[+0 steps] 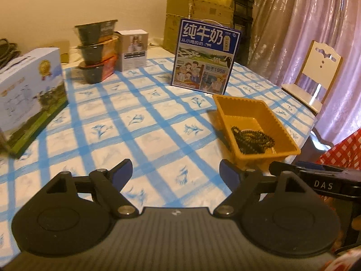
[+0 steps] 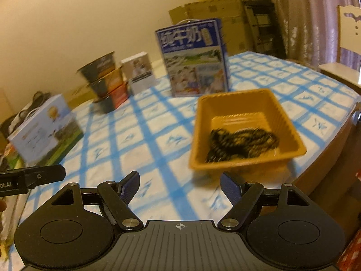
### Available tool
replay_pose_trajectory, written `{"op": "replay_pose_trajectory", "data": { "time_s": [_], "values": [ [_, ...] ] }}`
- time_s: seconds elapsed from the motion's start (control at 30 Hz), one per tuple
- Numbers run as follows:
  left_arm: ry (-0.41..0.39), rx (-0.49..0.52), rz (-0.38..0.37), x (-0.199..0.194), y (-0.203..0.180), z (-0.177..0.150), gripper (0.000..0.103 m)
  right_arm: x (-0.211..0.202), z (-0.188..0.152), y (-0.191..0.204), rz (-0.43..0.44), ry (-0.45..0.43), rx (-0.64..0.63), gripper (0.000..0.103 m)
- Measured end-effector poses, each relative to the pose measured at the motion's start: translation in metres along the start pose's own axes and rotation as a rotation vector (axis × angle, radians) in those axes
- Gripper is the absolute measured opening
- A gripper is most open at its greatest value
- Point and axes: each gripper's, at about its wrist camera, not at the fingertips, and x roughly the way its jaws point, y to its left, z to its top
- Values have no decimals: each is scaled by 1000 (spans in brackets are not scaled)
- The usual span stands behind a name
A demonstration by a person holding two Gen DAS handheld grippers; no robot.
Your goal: Organize jewelry
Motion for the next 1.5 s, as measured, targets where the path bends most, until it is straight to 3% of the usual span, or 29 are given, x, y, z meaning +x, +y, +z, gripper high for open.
{"op": "replay_pose_trajectory", "data": {
  "time_s": [0.43, 0.97, 1.5],
  "values": [
    [31, 41, 61, -41, -4, -42, 83, -29, -39, 29, 6, 50, -92, 78],
    [109, 32, 74, -11, 0, -53, 83, -17, -44, 32, 30, 95, -107, 78],
    [108, 37, 73, -5, -2, -52, 83, -10, -45, 33, 34, 109, -110, 78]
  ]
}}
